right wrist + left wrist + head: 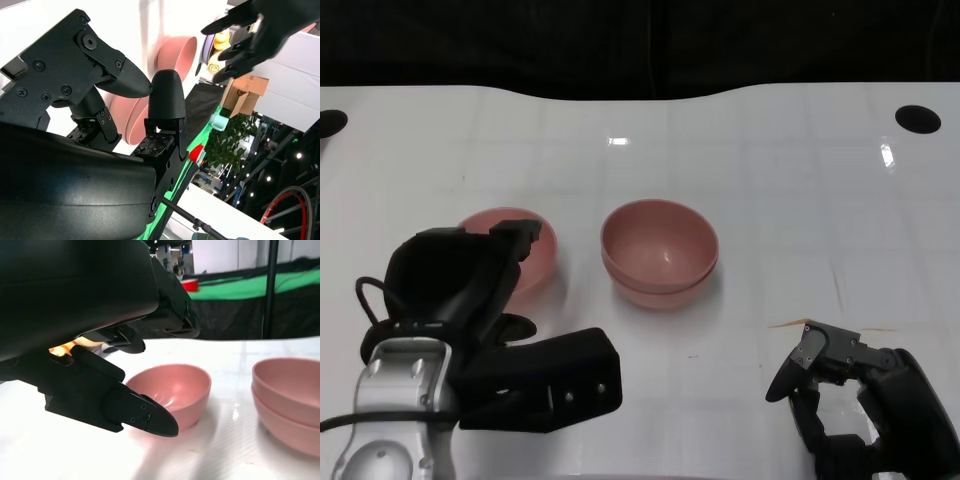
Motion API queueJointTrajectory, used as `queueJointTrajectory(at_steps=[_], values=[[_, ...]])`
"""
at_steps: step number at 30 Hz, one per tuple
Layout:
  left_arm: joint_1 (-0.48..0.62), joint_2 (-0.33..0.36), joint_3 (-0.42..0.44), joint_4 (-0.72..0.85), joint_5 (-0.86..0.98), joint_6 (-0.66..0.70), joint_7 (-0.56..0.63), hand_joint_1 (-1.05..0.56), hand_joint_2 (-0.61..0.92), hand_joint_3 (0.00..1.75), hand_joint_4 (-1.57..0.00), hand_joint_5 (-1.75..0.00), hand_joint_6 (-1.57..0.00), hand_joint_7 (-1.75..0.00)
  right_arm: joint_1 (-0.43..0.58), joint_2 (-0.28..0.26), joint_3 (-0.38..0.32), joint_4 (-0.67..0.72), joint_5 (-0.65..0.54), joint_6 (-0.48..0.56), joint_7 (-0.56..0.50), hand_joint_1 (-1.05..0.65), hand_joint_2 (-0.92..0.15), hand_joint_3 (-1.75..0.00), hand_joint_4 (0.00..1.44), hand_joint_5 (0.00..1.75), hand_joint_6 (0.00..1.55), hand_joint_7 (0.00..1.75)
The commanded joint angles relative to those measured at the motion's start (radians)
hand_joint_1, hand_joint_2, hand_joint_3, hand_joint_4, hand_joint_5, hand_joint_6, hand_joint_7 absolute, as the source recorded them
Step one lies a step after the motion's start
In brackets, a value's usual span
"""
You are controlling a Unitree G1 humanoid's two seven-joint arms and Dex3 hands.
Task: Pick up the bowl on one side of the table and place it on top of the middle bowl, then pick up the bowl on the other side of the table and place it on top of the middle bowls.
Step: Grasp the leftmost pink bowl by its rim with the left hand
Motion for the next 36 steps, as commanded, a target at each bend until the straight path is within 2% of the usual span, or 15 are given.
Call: queueJointTrajectory(at_steps=[1,7,10,11,12,15,17,22,23,24,25,27,28,32,36], values=[[-0.064,0.005,-0.026,0.105,0.008,0.043,0.033,-0.54,0.91,0.01,-0.57,-0.08,-0.44,-0.01,0.009,-0.001,-0.012,-0.013,0.006,0.01,0.005,-0.27,-0.37,-1.39,0.91,1.75,0.79,1.5],[-0.163,0.02,-0.067,0.305,-0.038,0.053,0.089,-0.47,0.92,0.01,-0.65,-0.09,-0.49,-0.02,0.011,0.005,-0.015,-0.017,-0.005,0.007,0.006,-0.26,-0.38,-1.39,0.9,1.75,0.79,1.49],[-0.195,0.024,-0.085,0.375,-0.064,0.05,0.115,-0.44,0.92,0.03,-0.8,-0.16,-0.53,-0.03,0.013,0.007,-0.016,-0.022,-0.01,0.009,0.006,-0.26,-0.38,-1.39,0.9,1.75,0.79,1.49],[-0.204,0.025,-0.09,0.398,-0.075,0.047,0.127,-0.42,0.92,0.04,-0.81,-0.33,-0.56,-0.02,0.014,0.009,-0.015,-0.023,-0.008,0.012,0.008,-0.25,-0.38,-1.39,0.9,1.75,0.79,1.49],[-0.212,0.026,-0.096,0.42,-0.085,0.041,0.141,-0.39,0.92,0.07,-0.73,-0.74,-0.61,-0.02,0.016,0.01,-0.015,-0.026,-0.004,0.015,0.01,-0.25,-0.38,-1.39,0.9,1.75,0.79,1.49],[-0.235,0.039,-0.115,0.477,-0.117,0.005,0.185,-0.35,0.92,0.17,-0.64,-1.37,-0.76,-0.03,0.018,0.011,-0.016,-0.029,-0.003,0.021,0.012,-0.25,-0.38,-1.39,0.9,1.75,0.79,1.48],[-0.245,0.053,-0.123,0.501,-0.149,-0.029,0.196,-0.33,0.92,0.22,-0.74,-1.58,-0.9,-0.08,0.02,0.011,-0.018,-0.033,-0.007,0.024,0.011,-0.25,-0.38,-1.39,0.9,1.75,0.79,1.48],[-0.261,0.079,-0.149,0.532,-0.173,-0.069,0.239,-0.38,0.92,0.28,-0.79,-1.7,-1.07,-0.12,0.019,0.016,-0.018,-0.03,-0.001,0.017,0.013,-0.26,-0.39,-1.39,0.9,1.75,0.79,1.47],[-0.262,0.079,-0.15,0.535,-0.18,-0.073,0.247,-0.38,0.92,0.29,-0.79,-1.72,-1.09,-0.21,0.019,0.017,-0.019,-0.029,-0.001,0.018,0.013,-0.26,-0.39,-1.39,0.9,1.75,0.79,1.47],[-0.264,0.08,-0.152,0.537,-0.185,-0.077,0.258,-0.38,0.92,0.3,-0.79,-1.74,-0.99,-0.46,0.019,0.017,-0.02,-0.03,-0.003,0.019,0.012,-0.25,-0.39,-1.39,0.91,1.75,0.79,1.47],[-0.264,0.081,-0.155,0.539,-0.185,-0.08,0.271,-0.38,0.92,0.3,-0.79,-1.74,-0.94,-0.57,0.018,0.016,-0.021,-0.03,-0.01,0.018,0.009,-0.25,-0.39,-1.39,0.91,1.75,0.79,1.47],[-0.264,0.086,-0.162,0.537,-0.187,-0.086,0.294,-0.37,0.92,0.3,-0.83,-1.75,-0.73,-1.19,0.019,0.016,-0.022,-0.031,-0.016,0.018,0.007,-0.25,-0.39,-1.39,0.91,1.75,0.79,1.47],[-0.263,0.09,-0.164,0.53,-0.187,-0.088,0.301,-0.36,0.92,0.28,-0.84,-1.75,-0.69,-1.31,0.019,0.017,-0.022,-0.032,-0.017,0.02,0.006,-0.25,-0.39,-1.39,0.91,1.75,0.79,1.47],[-0.26,0.102,-0.172,0.506,-0.177,-0.087,0.335,-0.35,0.92,0.25,-0.83,-1.75,-0.64,-1.45,0.02,0.016,-0.023,-0.033,-0.013,0.024,0.009,-0.26,-0.39,-1.39,0.9,1.75,0.8,1.46],[-0.253,0.125,-0.173,0.461,-0.165,-0.098,0.387,-0.33,0.92,0.24,-0.84,-1.75,-0.67,-1.28,0.018,0.016,-0.025,-0.031,-0.013,0.022,0.009,-0.26,-0.4,-1.38,0.89,1.75,0.8,1.46]])
